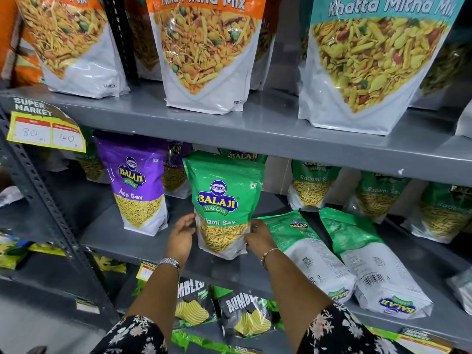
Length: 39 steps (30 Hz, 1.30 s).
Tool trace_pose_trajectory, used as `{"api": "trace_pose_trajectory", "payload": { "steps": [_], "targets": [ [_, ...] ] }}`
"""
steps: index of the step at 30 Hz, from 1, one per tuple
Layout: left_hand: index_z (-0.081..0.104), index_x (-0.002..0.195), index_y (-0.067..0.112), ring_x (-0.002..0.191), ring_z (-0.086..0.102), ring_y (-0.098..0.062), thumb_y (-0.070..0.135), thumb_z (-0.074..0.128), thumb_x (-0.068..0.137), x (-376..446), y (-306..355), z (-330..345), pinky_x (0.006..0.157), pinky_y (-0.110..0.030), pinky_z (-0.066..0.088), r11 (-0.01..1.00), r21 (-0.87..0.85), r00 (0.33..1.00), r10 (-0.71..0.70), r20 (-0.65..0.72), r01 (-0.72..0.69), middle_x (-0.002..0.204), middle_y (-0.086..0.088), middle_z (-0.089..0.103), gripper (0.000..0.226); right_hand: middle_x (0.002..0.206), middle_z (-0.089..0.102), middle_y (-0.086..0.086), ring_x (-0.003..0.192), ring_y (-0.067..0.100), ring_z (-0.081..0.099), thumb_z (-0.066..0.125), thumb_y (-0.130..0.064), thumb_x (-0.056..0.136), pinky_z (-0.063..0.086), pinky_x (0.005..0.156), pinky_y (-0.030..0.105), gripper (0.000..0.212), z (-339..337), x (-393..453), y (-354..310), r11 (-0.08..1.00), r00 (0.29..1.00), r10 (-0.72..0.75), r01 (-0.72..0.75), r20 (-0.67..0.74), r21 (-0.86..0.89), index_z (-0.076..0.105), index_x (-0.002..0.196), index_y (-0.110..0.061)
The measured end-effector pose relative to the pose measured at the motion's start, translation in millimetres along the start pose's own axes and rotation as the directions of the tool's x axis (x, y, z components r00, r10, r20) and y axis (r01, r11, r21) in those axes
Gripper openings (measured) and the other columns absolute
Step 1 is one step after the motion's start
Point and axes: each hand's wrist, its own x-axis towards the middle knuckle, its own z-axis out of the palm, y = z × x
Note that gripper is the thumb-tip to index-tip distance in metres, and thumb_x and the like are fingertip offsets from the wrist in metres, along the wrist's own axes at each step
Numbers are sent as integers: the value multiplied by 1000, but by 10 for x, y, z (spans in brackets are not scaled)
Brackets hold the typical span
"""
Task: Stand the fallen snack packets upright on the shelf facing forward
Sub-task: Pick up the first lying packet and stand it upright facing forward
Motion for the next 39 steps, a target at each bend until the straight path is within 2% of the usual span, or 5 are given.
{"api": "trace_pose_trajectory", "payload": {
  "steps": [4,12,25,34,39],
  "targets": [
    [55,120,0,106,48,-19,-10,36,89,9,-22,-21,103,-45,37,999,-31,999,11,-48,-12,112,-8,56,37,87,65,11,81,30,62,41,7,76,48,69,37,38,-22,-187,-143,995,1000,-10,7,-26,-102,58,81,-26],
    [56,113,-5,104,52,-24,-8,36,90,2,-124,-65,101,-43,39,995,-34,991,84,-104,-88,107,-14,59,31,119,67,13,108,31,61,47,3,87,44,83,27,42,-32,-364,-236,981,994,-86,73,-66,-181,61,122,-16],
    [59,109,1,103,54,-23,-10,39,88,20,-182,-67,99,-35,41,995,-20,987,92,-129,-96,106,-12,61,31,121,67,14,110,34,61,49,-1,88,50,92,36,41,-8,-382,-237,977,990,-95,74,-101,-202,60,124,-17],
    [57,116,-2,104,53,-21,-8,35,90,-71,-135,-55,94,-29,39,997,4,985,72,-157,-72,116,-10,59,34,118,68,13,107,33,62,46,-2,87,50,86,34,42,-122,-402,-265,948,992,-118,123,34,-292,57,122,-22],
    [58,112,6,111,55,-37,4,38,90,-194,-207,10,99,-45,43,1000,23,947,7,-323,1,121,-15,62,30,116,66,16,108,33,61,46,5,83,40,76,20,47,-412,-435,-304,923,985,-163,134,-51,-361,58,122,-19]
  ]
}}
